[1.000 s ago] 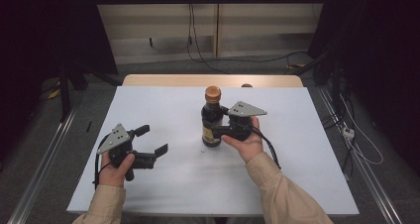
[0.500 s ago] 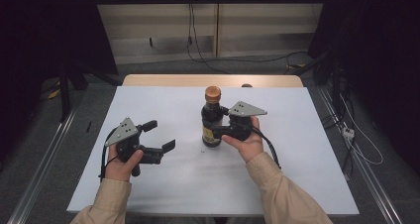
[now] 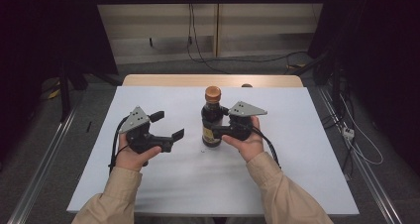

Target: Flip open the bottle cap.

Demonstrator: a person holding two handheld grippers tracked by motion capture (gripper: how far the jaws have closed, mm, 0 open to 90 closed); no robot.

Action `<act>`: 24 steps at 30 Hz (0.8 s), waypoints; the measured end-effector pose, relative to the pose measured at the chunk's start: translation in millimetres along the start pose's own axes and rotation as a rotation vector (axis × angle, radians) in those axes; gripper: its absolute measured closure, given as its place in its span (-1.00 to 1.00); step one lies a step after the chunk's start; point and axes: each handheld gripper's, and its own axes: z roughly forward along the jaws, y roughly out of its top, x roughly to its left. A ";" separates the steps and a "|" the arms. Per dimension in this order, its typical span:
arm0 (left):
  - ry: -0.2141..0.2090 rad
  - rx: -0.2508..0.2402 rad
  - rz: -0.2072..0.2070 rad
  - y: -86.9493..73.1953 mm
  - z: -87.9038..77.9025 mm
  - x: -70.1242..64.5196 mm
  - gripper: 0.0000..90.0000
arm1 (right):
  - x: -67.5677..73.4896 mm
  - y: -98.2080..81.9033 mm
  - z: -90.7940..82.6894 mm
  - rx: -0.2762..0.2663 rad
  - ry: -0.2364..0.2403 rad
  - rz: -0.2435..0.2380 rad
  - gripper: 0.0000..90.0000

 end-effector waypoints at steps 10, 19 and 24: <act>-0.002 0.005 0.002 14.2 27.4 8.3 -0.05 | 0.2 0.2 -0.1 0.007 0.001 -0.003 -0.41; -0.031 -0.002 0.017 38.1 38.9 3.4 0.72 | 0.2 -0.3 0.4 0.007 0.001 -0.007 -0.41; -0.028 0.005 0.021 53.4 43.9 2.0 1.00 | 0.7 -0.1 0.4 0.014 0.000 -0.008 -0.40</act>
